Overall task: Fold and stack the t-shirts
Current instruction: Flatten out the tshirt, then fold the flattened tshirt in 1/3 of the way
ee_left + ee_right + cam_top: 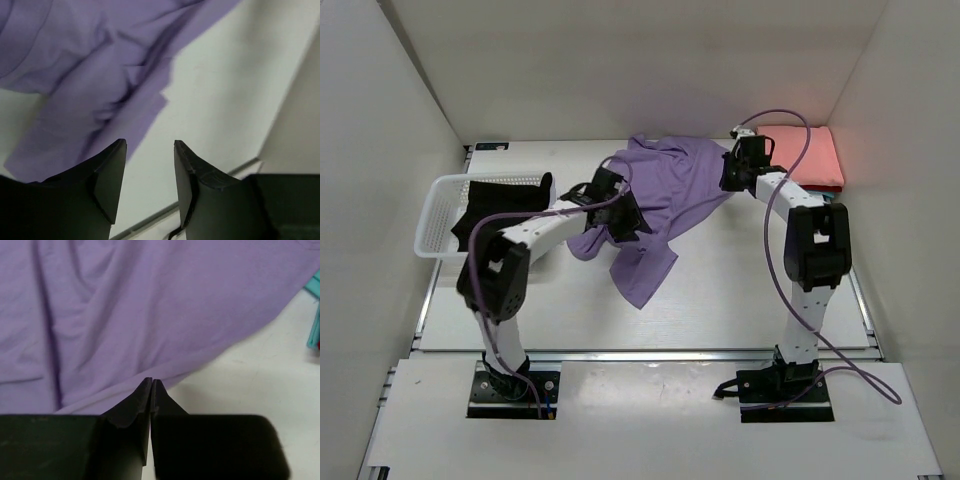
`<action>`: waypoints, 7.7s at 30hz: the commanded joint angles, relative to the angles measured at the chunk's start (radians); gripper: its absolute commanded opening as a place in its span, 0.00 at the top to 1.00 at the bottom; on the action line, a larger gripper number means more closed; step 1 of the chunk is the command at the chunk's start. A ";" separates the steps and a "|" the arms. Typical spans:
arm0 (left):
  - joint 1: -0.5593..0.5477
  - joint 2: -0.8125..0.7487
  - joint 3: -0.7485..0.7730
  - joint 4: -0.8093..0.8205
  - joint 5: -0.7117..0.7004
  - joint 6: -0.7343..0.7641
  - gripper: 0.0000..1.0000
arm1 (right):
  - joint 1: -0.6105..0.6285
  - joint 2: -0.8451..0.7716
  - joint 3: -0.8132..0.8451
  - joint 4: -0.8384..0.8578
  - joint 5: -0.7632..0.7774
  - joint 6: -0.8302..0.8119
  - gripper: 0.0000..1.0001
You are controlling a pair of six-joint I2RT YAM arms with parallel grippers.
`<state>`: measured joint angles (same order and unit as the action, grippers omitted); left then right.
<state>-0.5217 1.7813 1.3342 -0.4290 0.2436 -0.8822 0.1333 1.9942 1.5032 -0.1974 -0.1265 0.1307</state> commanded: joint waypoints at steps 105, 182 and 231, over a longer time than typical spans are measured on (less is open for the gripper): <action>0.222 -0.164 -0.046 -0.176 -0.133 0.266 1.00 | -0.334 -0.474 -0.494 -0.241 -0.013 0.163 0.99; 0.305 -0.715 -0.529 -0.002 0.116 -0.012 1.00 | -0.271 -0.948 -0.673 -0.341 -0.056 0.242 1.00; 0.483 0.015 0.350 -0.404 -0.086 0.126 0.93 | -0.299 -0.109 -0.048 -0.531 -0.114 0.213 0.86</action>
<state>-0.0525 1.7702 1.6100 -0.8124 0.1806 -0.7700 -0.1814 1.8477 1.3663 -0.7113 -0.2367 0.3618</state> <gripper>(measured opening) 0.059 0.103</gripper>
